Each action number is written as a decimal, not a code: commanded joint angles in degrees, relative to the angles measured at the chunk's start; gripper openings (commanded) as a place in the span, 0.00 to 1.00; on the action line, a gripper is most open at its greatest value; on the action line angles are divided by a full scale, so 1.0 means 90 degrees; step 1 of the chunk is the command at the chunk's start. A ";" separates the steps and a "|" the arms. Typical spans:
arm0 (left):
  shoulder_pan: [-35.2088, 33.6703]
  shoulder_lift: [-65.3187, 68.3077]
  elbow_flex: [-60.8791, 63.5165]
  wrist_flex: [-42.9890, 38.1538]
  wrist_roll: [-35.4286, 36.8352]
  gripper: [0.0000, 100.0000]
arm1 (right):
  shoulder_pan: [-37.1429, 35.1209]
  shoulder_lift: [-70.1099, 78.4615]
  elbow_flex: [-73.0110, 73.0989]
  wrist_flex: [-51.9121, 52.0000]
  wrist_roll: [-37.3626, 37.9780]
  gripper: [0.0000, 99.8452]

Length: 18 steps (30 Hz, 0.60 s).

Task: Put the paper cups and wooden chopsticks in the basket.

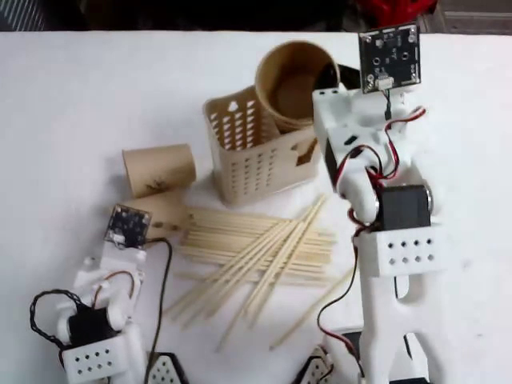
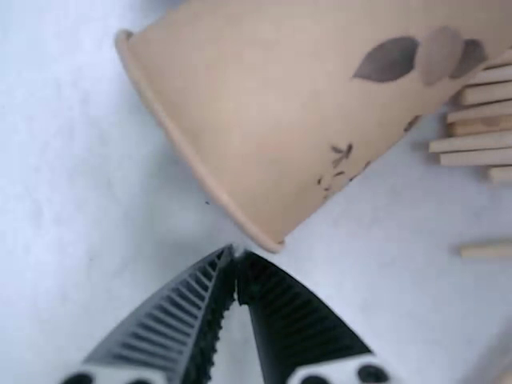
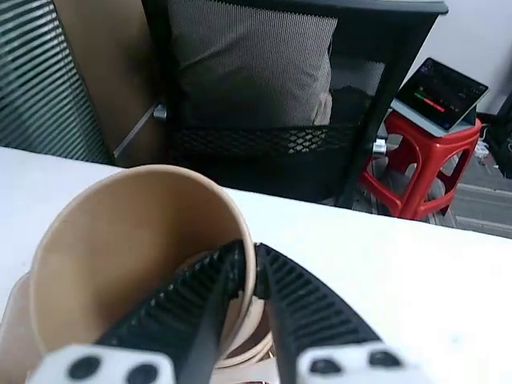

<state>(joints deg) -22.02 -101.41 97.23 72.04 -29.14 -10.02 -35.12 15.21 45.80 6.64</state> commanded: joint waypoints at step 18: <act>-0.0044 -0.0044 -0.0010 0.0029 -0.0029 0.03 | 0.0913 -0.1656 0.0410 0.2711 0.0068 0.03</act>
<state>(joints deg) -22.02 -101.41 97.23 72.04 -29.14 -3.87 -46.20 17.32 64.70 6.64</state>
